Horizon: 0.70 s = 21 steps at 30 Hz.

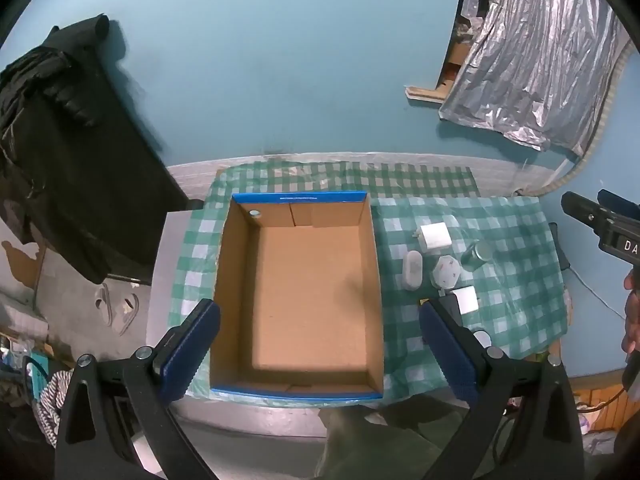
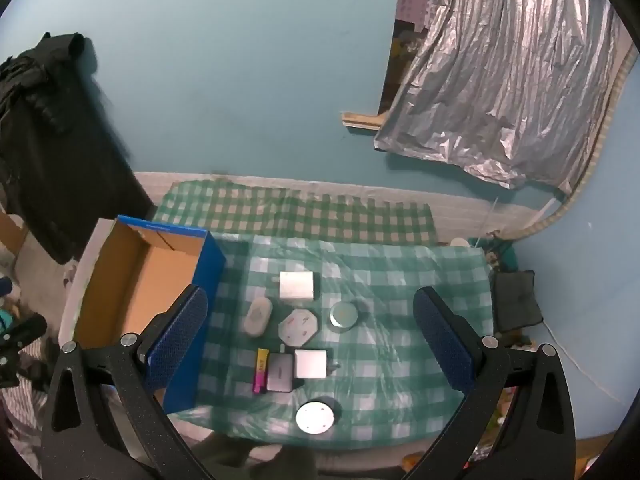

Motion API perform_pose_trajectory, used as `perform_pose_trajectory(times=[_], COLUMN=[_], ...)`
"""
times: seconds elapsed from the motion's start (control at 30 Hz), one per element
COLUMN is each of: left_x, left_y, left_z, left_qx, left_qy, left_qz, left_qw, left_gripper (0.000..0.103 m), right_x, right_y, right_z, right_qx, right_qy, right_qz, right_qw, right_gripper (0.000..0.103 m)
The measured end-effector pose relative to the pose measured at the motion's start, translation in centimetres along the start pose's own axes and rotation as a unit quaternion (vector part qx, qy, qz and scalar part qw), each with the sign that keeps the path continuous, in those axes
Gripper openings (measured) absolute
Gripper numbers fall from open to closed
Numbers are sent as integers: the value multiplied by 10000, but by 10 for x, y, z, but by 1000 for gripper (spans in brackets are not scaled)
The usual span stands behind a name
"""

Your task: Organize rigid objects

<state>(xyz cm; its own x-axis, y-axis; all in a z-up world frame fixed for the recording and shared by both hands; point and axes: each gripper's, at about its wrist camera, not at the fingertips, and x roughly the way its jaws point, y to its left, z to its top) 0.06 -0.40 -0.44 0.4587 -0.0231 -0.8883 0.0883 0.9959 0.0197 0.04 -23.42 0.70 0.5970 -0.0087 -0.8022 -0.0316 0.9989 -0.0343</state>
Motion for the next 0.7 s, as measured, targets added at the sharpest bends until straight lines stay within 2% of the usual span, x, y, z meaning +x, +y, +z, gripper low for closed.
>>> perform_pose_trajectory(times=[0.7], left_x=[8], left_y=[0], left_z=[0], left_qx=[79], left_qy=[133], left_qz=[-47], left_qw=[9999], left_gripper=[101], right_x=[7], right_y=[1], right_z=[1], right_qx=[6], right_qy=[60], right_qz=[13], right_qw=[10000], right_gripper=[102])
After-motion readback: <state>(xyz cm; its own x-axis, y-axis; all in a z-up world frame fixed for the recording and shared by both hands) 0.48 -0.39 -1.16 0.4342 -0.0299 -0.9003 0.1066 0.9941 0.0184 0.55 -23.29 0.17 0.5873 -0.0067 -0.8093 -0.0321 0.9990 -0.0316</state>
